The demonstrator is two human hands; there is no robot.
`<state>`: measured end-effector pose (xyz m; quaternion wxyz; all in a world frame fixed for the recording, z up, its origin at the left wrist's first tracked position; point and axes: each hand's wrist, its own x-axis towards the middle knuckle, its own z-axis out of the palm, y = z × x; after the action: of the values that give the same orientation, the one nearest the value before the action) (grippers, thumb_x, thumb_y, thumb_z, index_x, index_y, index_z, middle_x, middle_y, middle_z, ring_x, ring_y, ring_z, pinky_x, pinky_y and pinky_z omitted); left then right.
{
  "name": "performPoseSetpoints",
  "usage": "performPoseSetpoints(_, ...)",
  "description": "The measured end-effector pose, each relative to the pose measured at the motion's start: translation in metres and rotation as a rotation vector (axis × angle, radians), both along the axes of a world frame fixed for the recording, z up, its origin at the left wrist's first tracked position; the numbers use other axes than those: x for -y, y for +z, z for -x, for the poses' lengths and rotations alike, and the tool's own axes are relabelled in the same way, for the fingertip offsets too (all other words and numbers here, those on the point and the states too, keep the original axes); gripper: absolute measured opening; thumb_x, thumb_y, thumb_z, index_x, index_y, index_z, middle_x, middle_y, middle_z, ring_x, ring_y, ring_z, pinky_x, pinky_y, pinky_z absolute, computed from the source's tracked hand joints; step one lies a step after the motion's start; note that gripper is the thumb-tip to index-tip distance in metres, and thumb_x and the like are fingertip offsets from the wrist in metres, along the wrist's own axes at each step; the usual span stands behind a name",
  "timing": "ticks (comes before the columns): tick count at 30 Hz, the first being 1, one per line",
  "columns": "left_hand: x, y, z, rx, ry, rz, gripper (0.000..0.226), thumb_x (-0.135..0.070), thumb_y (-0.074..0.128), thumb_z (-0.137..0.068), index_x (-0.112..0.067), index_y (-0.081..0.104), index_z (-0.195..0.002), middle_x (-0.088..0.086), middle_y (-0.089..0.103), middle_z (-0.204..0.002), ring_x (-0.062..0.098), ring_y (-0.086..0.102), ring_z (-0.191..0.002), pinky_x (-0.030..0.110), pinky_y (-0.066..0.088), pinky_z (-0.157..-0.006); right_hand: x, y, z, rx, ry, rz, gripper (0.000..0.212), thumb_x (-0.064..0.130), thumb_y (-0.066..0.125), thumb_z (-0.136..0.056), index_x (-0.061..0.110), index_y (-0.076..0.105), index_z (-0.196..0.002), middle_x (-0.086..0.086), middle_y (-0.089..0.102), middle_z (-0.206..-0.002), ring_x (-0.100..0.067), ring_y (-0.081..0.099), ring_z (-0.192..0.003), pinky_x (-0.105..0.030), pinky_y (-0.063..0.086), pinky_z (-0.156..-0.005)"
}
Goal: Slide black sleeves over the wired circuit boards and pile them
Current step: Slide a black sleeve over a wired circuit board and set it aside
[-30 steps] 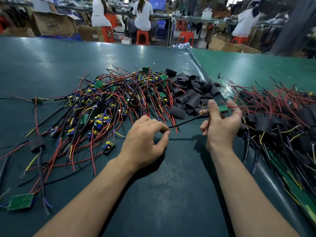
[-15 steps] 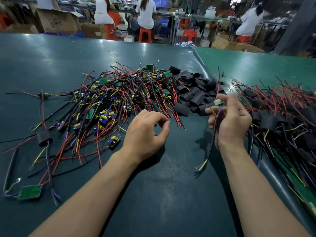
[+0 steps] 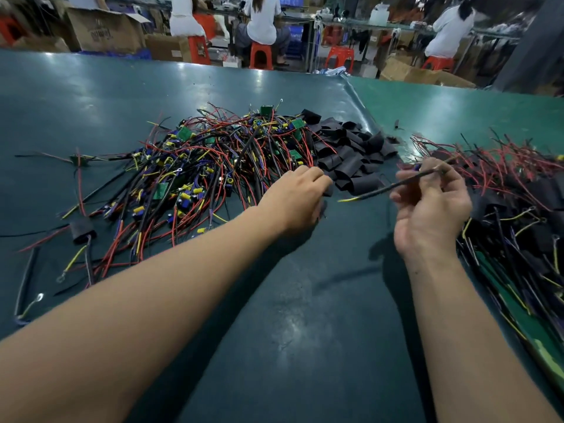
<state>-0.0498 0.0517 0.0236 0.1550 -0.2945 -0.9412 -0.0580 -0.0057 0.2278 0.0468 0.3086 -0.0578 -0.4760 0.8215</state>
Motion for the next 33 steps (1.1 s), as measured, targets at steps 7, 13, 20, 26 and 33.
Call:
performPoseSetpoints(7, -0.012, 0.007, 0.028, -0.026, 0.060, 0.278, 0.031, -0.021, 0.047, -0.092, -0.020, 0.061, -0.120, 0.004, 0.063, -0.118, 0.028, 0.051, -0.115, 0.038, 0.038, -0.088, -0.001, 0.005, -0.012, 0.025, 0.004, 0.031, 0.031, 0.030, 0.064, -0.095, 0.018, 0.049, -0.070, 0.005, 0.040, -0.049, -0.011, 0.037, -0.044, -0.021, 0.029, -0.042)
performPoseSetpoints(13, 0.003, 0.027, 0.012, 0.078, 0.076, -0.099, 0.037, -0.030, 0.066, -0.081, -0.016, 0.062, -0.115, 0.006, 0.071, -0.104, 0.030, 0.062, -0.100, 0.038, 0.049, -0.086, 0.002, 0.003, -0.012, 0.049, -0.003, 0.089, 0.027, 0.035, 0.061, -0.096, 0.015, 0.046, -0.087, 0.001, 0.053, -0.069, -0.014, 0.061, -0.051, -0.024, 0.048, -0.044)
performPoseSetpoints(20, 0.055, 0.004, -0.067, 0.088, 0.020, -0.711, 0.036, -0.007, 0.076, -0.077, -0.012, 0.065, -0.111, -0.001, 0.069, -0.098, 0.013, 0.064, -0.088, 0.031, 0.053, -0.087, 0.007, 0.002, -0.012, 0.031, 0.231, 0.120, 0.032, 0.028, 0.068, -0.087, 0.006, 0.050, -0.103, -0.011, 0.069, -0.078, -0.022, 0.072, -0.067, -0.025, 0.058, -0.061)
performPoseSetpoints(26, 0.080, -0.013, -0.085, 0.074, 0.065, -0.669, 0.040, -0.001, 0.073, -0.078, -0.009, 0.067, -0.117, 0.003, 0.069, -0.101, 0.016, 0.065, -0.094, 0.024, 0.050, -0.090, 0.017, 0.003, -0.019, 0.049, 0.466, 0.025, 0.023, 0.002, 0.068, -0.075, 0.005, 0.063, -0.097, -0.006, 0.073, -0.079, -0.021, 0.071, -0.079, -0.022, 0.057, -0.075)
performPoseSetpoints(33, 0.081, -0.018, -0.075, 0.107, 0.129, -0.421, 0.053, -0.033, 0.072, -0.085, -0.020, 0.057, -0.135, 0.003, 0.061, -0.118, 0.023, 0.054, -0.111, 0.036, 0.042, -0.100, 0.018, 0.000, -0.019, 0.153, 0.442, -0.012, 0.004, 0.009, 0.067, -0.088, 0.011, 0.066, -0.085, -0.003, 0.070, -0.073, -0.018, 0.068, -0.069, -0.026, 0.057, -0.064)
